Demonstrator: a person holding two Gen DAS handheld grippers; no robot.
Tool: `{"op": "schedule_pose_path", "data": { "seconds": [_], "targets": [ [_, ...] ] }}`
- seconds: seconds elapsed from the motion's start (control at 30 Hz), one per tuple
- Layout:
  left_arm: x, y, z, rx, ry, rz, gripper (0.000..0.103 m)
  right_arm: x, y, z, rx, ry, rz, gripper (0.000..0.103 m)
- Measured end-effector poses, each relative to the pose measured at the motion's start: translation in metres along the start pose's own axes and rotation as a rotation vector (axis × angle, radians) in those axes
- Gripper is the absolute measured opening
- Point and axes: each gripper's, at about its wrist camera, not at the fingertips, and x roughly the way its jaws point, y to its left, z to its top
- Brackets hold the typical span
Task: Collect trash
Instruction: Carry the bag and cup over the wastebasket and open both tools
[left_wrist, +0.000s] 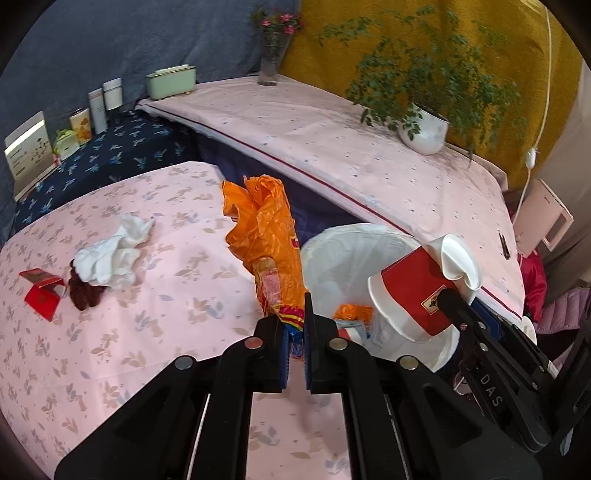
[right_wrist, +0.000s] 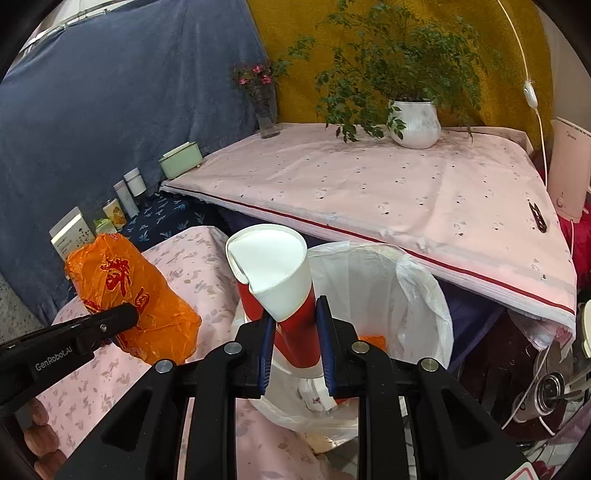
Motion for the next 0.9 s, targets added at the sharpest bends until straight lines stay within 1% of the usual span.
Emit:
{"op": "schedule_pose_path", "data": {
  "seconds": [0.3,0.47,0.6,0.63,0.67,0.7,0.73,0.77,0.8,0.9],
  "targets": [
    [0.023,-0.042,0.002,0.058,0.033,-0.056,0.005,0.006,-0.042,-0.003,0.045,0.016,-0.043,0.021],
    [0.037,-0.051,0.002,0.064,0.060,-0.070,0.006,0.011,-0.051,-0.003,0.054,0.025,-0.054,0.021],
    [0.042,-0.055,0.004,0.059,0.057,-0.079,0.007,0.015,-0.053,-0.002,0.058,0.029,-0.058,0.022],
    [0.043,-0.055,0.005,0.054,0.057,-0.082,0.012,0.016,-0.053,-0.002,0.058,0.029,-0.058,0.022],
    [0.043,-0.054,0.005,0.049,0.057,-0.081,0.024,0.017,-0.053,-0.001,0.059,0.029,-0.058,0.022],
    [0.043,-0.053,0.006,0.044,0.052,-0.076,0.033,0.017,-0.051,-0.001,0.058,0.026,-0.059,0.024],
    [0.043,-0.052,0.006,0.037,0.045,-0.065,0.050,0.018,-0.050,-0.001,0.056,0.026,-0.060,0.026],
    [0.041,-0.050,0.007,0.029,0.034,-0.053,0.058,0.019,-0.049,-0.001,0.055,0.027,-0.056,0.028],
    [0.041,-0.048,0.007,0.025,0.026,-0.044,0.059,0.020,-0.047,-0.001,0.054,0.026,-0.053,0.031],
    [0.041,-0.043,0.007,0.019,0.031,-0.027,0.059,0.021,-0.041,0.001,0.044,0.026,-0.047,0.032]
  ]
}}
